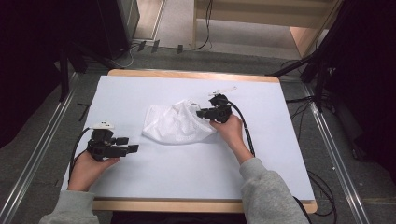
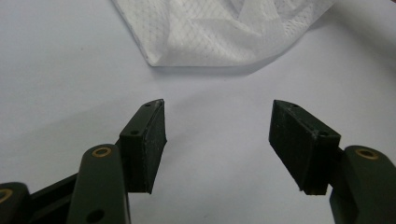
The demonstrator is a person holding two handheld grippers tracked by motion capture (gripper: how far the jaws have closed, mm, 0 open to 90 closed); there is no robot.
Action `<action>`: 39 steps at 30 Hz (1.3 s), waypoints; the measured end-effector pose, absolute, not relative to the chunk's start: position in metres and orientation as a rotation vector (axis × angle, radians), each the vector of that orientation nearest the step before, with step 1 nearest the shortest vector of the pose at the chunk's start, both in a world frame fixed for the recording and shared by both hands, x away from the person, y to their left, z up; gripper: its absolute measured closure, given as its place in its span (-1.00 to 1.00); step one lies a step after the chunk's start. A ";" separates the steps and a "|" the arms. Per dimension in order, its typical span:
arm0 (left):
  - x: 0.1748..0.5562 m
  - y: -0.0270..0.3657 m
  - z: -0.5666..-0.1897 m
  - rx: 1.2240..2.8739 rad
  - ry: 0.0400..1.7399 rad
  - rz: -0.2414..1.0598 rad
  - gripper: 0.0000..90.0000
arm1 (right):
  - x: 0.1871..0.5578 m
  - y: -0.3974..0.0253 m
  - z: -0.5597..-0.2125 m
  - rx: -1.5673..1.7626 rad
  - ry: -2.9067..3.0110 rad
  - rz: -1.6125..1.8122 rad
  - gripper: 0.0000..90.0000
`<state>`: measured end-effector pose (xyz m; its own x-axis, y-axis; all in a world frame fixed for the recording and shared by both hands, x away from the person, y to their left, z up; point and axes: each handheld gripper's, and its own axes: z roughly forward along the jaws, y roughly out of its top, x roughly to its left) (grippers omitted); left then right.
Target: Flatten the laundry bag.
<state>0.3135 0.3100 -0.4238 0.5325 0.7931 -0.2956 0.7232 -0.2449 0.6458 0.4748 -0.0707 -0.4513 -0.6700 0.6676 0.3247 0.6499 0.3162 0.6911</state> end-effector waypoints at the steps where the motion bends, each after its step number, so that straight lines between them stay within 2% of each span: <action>1: 0.314 0.312 -0.424 2.010 1.230 0.114 -0.16 | 0.471 -0.069 -0.447 1.214 2.536 1.313 0.92; 8: 0.315 0.313 -0.421 1.999 1.229 0.122 -0.16 | 0.454 -0.069 -0.425 1.107 2.543 1.395 0.94; 14: 0.317 0.312 -0.420 1.995 1.235 0.116 -0.15 | 0.420 -0.069 -0.408 0.974 2.560 1.435 0.93; 22: 0.323 0.307 -0.418 1.988 1.231 0.111 -0.13 | 0.396 -0.069 -0.407 0.901 2.594 1.437 0.92; 39: 0.339 0.285 -0.416 2.016 1.154 0.090 -0.12 | 0.363 -0.031 -0.430 0.739 2.752 1.407 0.86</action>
<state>0.3390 0.2847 -0.4156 0.5824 0.7535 -0.3050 0.6968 -0.2695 0.6647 0.3635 -0.0311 -0.4299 -0.8913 0.3865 0.2370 0.4185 0.5002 0.7580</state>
